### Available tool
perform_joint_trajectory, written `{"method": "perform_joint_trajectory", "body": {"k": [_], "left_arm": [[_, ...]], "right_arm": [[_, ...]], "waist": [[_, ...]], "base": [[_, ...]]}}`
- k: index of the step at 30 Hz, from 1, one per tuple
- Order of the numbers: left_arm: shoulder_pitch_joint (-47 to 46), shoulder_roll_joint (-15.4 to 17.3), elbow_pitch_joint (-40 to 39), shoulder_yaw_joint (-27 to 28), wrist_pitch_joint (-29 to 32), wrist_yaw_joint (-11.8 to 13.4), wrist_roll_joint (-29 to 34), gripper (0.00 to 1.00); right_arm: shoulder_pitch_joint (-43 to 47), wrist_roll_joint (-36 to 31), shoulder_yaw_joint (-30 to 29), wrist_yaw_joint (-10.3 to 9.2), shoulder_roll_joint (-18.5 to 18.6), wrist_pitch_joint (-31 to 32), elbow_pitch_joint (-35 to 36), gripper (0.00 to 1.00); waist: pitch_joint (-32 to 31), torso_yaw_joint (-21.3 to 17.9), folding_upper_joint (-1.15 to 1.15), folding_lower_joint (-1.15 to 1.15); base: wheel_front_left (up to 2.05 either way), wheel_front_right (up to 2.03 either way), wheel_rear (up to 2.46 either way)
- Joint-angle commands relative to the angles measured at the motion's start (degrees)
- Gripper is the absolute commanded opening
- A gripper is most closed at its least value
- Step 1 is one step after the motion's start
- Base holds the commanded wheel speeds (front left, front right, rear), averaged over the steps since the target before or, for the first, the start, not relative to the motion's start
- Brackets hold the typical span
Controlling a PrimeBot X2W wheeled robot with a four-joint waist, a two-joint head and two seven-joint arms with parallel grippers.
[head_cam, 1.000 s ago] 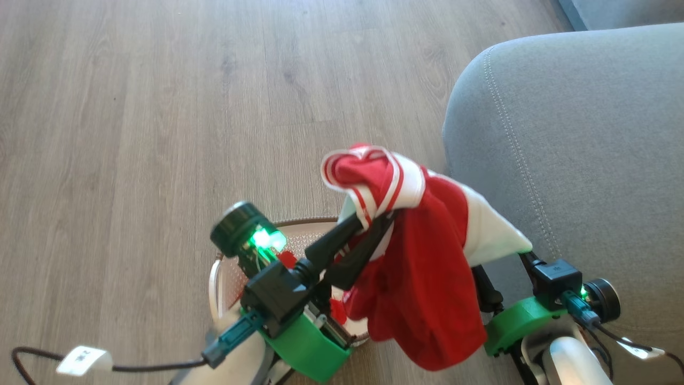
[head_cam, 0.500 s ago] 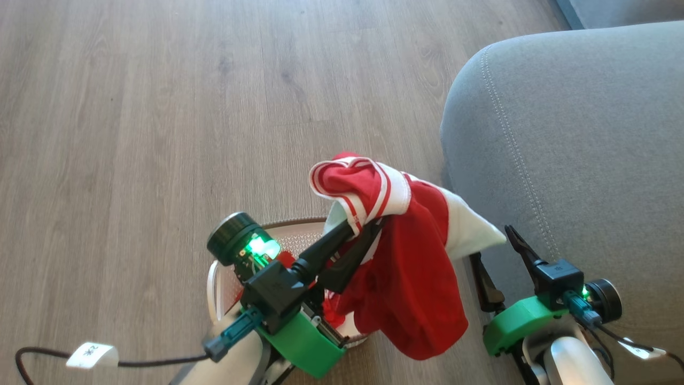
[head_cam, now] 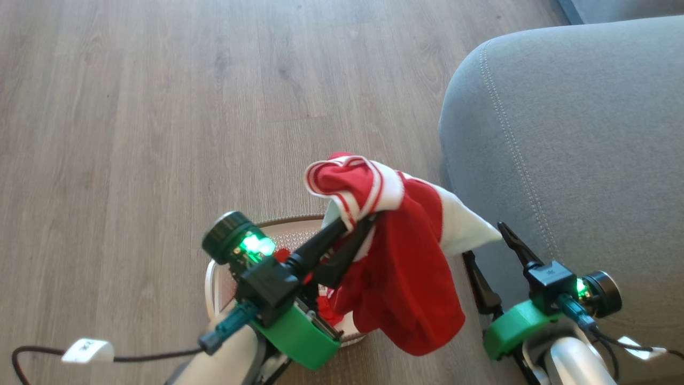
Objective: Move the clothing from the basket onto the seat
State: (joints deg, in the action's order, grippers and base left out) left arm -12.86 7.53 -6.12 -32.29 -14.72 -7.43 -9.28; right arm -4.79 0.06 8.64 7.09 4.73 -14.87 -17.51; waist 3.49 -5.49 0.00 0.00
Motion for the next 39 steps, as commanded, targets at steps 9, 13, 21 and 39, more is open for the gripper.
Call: {"method": "perform_joint_trajectory", "body": {"k": [9, 13, 21, 39], "left_arm": [[-0.69, 0.38, 0.68, 4.64, -0.28, -0.05, -0.41, 0.00], [-0.56, 0.55, 1.09, 5.17, -0.28, -0.05, -0.14, 0.00], [-1.22, 1.30, 0.60, 3.74, -0.28, -0.05, 0.62, 0.00], [-3.53, 4.25, 0.18, -5.44, -0.28, -0.05, 3.11, 0.00]], "right_arm": [[3.65, 3.10, 9.11, 0.40, 10.72, -0.13, 13.76, 1.00], [4.31, 3.84, 13.43, 0.40, 15.27, -0.13, 21.07, 1.00], [2.96, 2.59, 14.82, 0.40, 19.14, -0.13, 23.16, 1.00], [-7.35, 3.39, 28.86, 0.40, 25.08, -0.13, 18.65, 1.00]], "waist": [[-0.15, -1.29, 0.00, 0.00], [0.01, -1.78, 0.00, 0.00], [0.68, -1.81, 0.00, 0.00], [0.51, 0.51, 0.00, 0.00]], "base": [[0.00, 0.00, 0.00], [0.00, 0.00, 0.00], [0.00, 0.00, 0.00], [0.00, 0.00, 0.00]]}}
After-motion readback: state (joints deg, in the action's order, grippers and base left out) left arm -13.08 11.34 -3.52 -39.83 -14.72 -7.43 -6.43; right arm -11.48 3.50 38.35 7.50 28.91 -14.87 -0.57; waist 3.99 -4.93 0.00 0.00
